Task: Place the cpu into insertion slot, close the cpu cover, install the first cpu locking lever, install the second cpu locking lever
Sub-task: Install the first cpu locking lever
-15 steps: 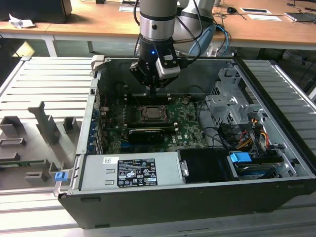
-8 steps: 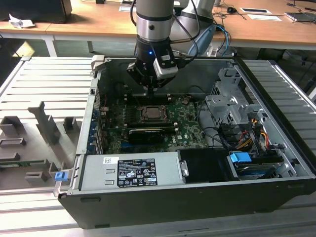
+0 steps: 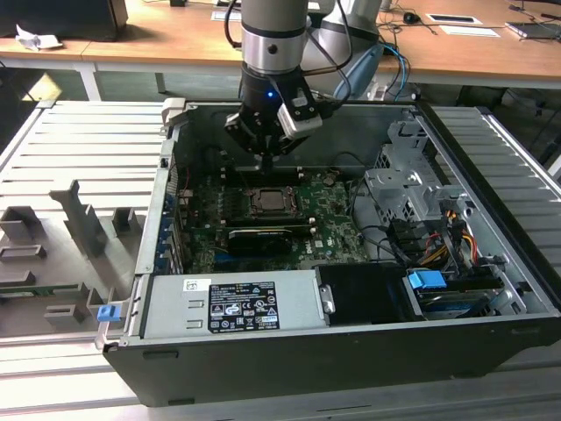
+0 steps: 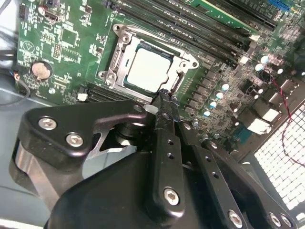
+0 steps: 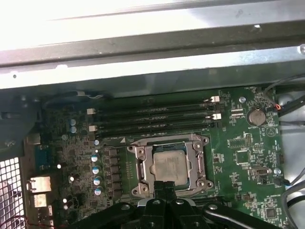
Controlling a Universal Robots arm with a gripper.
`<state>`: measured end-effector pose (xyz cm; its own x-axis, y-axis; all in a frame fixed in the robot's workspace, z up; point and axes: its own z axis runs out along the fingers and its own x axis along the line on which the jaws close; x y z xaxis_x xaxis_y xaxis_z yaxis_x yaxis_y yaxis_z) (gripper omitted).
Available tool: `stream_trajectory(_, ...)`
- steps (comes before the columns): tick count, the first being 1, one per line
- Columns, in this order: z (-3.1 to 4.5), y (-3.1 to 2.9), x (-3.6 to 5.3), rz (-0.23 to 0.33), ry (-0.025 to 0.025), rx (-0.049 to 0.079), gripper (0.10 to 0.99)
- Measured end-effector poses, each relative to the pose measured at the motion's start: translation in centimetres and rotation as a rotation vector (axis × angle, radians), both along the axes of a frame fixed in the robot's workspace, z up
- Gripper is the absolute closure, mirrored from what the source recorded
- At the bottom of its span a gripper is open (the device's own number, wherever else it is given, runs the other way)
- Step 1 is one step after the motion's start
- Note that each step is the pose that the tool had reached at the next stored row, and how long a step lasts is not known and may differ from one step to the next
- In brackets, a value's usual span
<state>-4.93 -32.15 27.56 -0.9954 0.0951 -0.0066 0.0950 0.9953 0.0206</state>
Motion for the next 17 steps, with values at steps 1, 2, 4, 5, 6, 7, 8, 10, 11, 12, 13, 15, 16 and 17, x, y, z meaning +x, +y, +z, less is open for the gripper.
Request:
stream_trajectory(1, 0.0, 0.0, -0.07, 0.0, -0.0001, 0.0, 0.98)
stream_trajectory(2, 0.0, 0.0, -0.17, 0.001, -0.0002, 0.0, 0.98)
stream_trajectory(4, -0.02, 0.0, -0.37, 0.002, -0.0007, 0.0, 0.98)
stream_trajectory(5, -0.02, 0.0, -0.44, 0.002, -0.0009, 0.0, 0.98)
stream_trajectory(6, -0.03, 0.0, -0.53, 0.003, -0.0013, 0.0, 0.98)
stream_trajectory(7, -0.03, 0.0, -0.59, 0.004, -0.0015, 0.0, 0.98)
stream_trajectory(8, -0.03, 0.0, -0.66, 0.004, -0.0017, 0.0, 0.98)
stream_trajectory(10, -0.04, 0.0, -0.77, 0.005, -0.0023, 0.0, 0.98)
stream_trajectory(11, -0.04, 0.0, -0.83, 0.006, -0.0026, 0.0, 0.98)
stream_trajectory(12, -0.04, 0.0, -0.9, 0.006, -0.0029, 0.0, 0.98)
stream_trajectory(13, -0.05, 0.0, -0.98, 0.006, -0.0033, 0.0, 0.98)
stream_trajectory(15, -0.05, 0.0, -1.22, 0.007, -0.0044, 0.0, 0.98)
stream_trajectory(16, -0.06, 0.0, -1.39, 0.007, -0.0052, 0.0, 0.98)
stream_trajectory(17, -0.06, 0.0, -1.53, 0.008, -0.0059, 0.0, 0.98)
